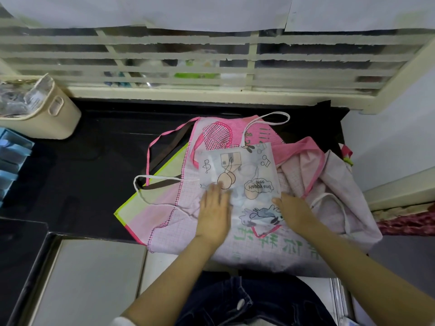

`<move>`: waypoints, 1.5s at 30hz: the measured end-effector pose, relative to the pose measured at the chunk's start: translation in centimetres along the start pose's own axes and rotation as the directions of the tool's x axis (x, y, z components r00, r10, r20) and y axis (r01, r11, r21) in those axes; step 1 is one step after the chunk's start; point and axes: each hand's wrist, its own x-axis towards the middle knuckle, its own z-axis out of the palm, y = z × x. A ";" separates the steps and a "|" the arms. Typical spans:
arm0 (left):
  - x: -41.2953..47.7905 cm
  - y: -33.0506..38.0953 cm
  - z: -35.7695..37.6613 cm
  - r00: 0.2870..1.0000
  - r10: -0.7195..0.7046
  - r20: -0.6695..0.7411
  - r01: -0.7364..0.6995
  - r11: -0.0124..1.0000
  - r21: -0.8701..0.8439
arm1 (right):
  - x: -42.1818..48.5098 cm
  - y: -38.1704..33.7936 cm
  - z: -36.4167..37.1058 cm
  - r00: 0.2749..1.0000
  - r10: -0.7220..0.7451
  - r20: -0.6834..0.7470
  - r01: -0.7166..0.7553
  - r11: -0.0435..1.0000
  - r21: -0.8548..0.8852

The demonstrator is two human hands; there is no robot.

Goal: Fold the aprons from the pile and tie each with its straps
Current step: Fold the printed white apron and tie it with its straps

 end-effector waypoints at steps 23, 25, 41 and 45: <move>-0.8 -1.9 3.1 0.962 0.103 0.253 -0.142 0.979 0.144 | -1.7 -0.6 1.6 0.941 -0.273 0.200 0.327 0.886 -0.330; -0.7 -1.5 2.8 0.956 0.105 0.272 -0.148 0.979 0.142 | -1.4 0.4 1.1 0.924 -0.337 0.182 0.381 0.855 -0.352; 10.3 -2.6 -2.1 0.837 -0.062 0.544 -0.047 0.982 0.184 | 7.3 -6.3 -5.0 0.898 -0.349 0.267 0.438 0.761 -0.479; 11.3 -3.9 -2.5 0.748 -0.068 0.660 -0.005 0.994 0.109 | 8.6 -4.3 -5.1 0.909 -0.251 0.333 0.396 0.768 -0.503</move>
